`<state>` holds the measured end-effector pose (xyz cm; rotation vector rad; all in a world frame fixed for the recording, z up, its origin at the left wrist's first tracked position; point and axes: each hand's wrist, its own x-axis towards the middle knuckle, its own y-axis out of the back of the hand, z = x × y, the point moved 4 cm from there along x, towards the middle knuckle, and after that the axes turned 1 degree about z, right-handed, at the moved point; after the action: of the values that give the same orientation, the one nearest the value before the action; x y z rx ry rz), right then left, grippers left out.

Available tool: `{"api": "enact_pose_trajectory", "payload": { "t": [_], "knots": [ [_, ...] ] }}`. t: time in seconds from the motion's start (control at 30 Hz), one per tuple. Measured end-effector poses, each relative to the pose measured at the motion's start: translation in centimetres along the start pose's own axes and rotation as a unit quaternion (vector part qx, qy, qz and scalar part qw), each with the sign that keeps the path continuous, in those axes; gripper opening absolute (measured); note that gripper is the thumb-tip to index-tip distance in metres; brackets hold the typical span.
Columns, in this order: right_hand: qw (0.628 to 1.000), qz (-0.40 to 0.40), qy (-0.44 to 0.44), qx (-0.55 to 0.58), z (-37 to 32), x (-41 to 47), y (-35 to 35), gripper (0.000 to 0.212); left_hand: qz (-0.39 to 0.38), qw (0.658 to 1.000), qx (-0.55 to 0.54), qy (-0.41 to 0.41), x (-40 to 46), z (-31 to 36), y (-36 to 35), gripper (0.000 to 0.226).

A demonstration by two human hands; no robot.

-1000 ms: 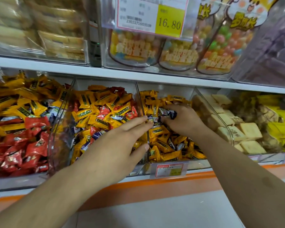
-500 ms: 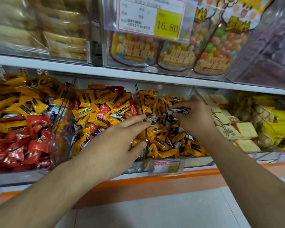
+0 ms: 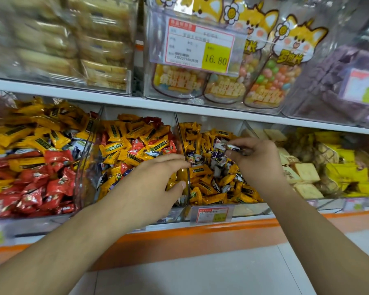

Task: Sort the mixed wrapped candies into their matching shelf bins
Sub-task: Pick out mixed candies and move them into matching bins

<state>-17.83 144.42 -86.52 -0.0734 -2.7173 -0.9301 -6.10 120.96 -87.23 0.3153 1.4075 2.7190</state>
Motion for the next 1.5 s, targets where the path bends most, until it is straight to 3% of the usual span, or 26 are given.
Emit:
{"api": "enact_pose_trajectory", "payload": {
  "t": [0.13, 0.3, 0.43, 0.6, 0.77, 0.87, 0.93, 1.1, 1.23, 1.37, 1.5],
  "knots": [
    [0.996, -0.017, -0.017, 0.086, -2.4, -1.9, -0.4, 0.016, 0.046, 0.998, -0.047, 0.013, -0.4, -0.4, 1.0, 0.035],
    [0.976, -0.129, -0.004, 0.177, -6.9, -5.4, -2.7, 0.015, 0.067, 0.970, -0.216, 0.090, -0.8, -1.2, 2.8, 0.040],
    [0.968, -0.173, 0.024, 0.179, -9.0, -6.6, -5.0, 0.018, 0.090, 0.941, -0.297, 0.130, -1.3, -2.2, 4.4, 0.017],
    [0.992, -0.107, 0.062, 0.013, -9.2, -5.9, -6.7, 0.024, 0.186, 0.965, -0.055, 0.174, -2.4, -5.1, 7.6, 0.016],
    [0.974, -0.179, 0.130, -0.049, -11.6, -6.3, -10.2, 0.038, 0.195, 0.962, -0.004, 0.191, -3.1, -6.6, 8.8, 0.028],
    [0.956, -0.236, 0.149, -0.087, -11.9, -6.4, -11.1, 0.057, 0.183, 0.968, 0.012, 0.173, -3.0, -6.3, 8.5, 0.042],
    [0.960, -0.228, 0.144, -0.076, -11.5, -6.2, -10.3, 0.054, 0.173, 0.972, 0.025, 0.157, -2.8, -5.9, 8.1, 0.043],
    [0.980, -0.114, 0.134, -0.090, -7.9, -4.5, -6.0, 0.035, 0.127, 0.988, 0.048, 0.071, -1.7, -3.8, 5.6, 0.039],
    [0.980, -0.070, 0.083, -0.164, -2.9, -1.7, -2.8, 0.038, 0.045, 0.999, 0.024, -0.008, -0.7, -2.0, 1.9, 0.046],
    [0.962, -0.111, 0.047, -0.245, 1.2, 0.4, -1.2, 0.052, -0.027, 0.999, 0.000, -0.024, -0.3, -0.4, -1.0, 0.058],
    [0.954, -0.196, 0.042, -0.222, 3.0, 1.0, -1.8, 0.062, -0.041, 0.999, 0.011, -0.016, -0.3, 0.1, -1.9, 0.059]
  ]
}}
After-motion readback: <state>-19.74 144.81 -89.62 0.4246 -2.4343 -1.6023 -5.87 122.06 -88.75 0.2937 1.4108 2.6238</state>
